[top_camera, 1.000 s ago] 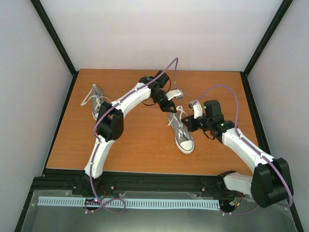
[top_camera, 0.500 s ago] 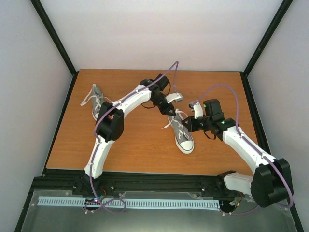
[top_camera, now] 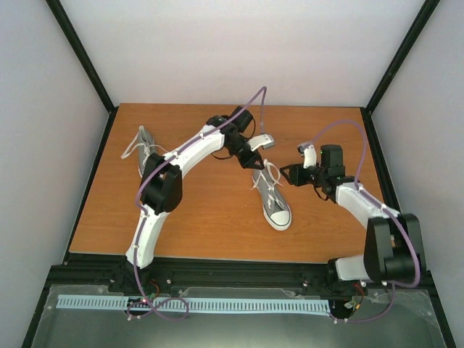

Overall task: Tie the shoes
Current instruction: Cross the shoelace with the shoelace.

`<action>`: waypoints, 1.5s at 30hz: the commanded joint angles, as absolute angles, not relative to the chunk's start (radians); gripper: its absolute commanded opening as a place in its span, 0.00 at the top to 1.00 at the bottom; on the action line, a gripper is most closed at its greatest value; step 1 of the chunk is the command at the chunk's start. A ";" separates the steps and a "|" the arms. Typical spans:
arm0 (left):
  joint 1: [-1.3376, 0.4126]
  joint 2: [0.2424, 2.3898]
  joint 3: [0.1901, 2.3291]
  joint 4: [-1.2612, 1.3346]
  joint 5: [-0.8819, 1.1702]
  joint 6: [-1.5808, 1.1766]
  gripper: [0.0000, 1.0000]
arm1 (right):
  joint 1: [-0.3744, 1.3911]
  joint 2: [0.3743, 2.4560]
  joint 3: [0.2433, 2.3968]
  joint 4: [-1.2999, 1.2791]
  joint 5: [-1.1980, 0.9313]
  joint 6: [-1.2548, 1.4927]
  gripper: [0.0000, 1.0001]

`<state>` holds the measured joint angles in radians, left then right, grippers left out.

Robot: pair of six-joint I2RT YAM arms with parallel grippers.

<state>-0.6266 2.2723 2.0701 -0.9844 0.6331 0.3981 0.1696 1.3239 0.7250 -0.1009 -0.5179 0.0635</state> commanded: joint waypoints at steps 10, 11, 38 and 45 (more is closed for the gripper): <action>-0.630 2.246 2.124 -1.001 0.639 0.473 0.99 | 0.091 1.658 0.874 0.043 -0.945 -0.142 0.06; -0.630 2.250 2.130 -1.006 0.638 0.477 0.99 | 0.091 1.670 0.886 0.042 -0.947 -0.151 0.10; -0.617 2.292 2.182 -1.057 0.653 0.524 0.99 | 0.155 1.804 0.980 -0.035 -1.061 -0.165 0.87; -0.611 2.290 2.174 -1.055 0.626 0.527 0.99 | 0.155 1.737 0.922 -0.017 -0.978 -0.152 0.97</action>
